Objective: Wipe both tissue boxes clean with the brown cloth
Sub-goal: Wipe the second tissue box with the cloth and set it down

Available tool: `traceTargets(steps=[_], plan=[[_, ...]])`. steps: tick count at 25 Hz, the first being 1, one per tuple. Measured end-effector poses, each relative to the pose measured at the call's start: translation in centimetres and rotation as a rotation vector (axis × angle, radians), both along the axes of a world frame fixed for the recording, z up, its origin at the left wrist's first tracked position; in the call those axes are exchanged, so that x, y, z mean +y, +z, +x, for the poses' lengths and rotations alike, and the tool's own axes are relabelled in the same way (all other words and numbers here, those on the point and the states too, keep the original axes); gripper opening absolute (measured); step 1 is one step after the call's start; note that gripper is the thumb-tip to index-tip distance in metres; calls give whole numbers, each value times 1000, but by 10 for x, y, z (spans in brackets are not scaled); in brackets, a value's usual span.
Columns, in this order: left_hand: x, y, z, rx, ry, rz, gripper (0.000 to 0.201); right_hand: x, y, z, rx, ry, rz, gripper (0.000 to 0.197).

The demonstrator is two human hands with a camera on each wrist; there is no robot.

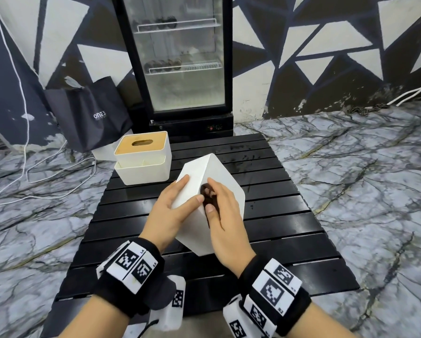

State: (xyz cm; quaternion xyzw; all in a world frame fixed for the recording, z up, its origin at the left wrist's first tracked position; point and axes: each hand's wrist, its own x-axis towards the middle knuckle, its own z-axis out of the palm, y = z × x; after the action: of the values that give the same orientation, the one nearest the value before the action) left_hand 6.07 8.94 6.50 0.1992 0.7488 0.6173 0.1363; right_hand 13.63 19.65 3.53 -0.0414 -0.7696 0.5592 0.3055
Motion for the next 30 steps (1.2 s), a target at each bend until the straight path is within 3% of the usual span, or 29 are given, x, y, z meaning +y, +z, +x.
traceTargets(steps=[6,11,15,24,30], plan=[[2,2,1,44,-21,-38,76,30,11,-30,-8,-16,3,43],[-2,1,-1,-7,-3,-4,64,52,-4,-38,-129,-45,-21,44],[-1,0,0,9,6,6,66,51,-14,-27,-181,-95,-60,44],[1,3,1,59,-31,-54,79,16,11,-24,1,-12,4,47],[0,1,1,22,-2,-37,74,47,7,-35,-137,-49,-22,43]])
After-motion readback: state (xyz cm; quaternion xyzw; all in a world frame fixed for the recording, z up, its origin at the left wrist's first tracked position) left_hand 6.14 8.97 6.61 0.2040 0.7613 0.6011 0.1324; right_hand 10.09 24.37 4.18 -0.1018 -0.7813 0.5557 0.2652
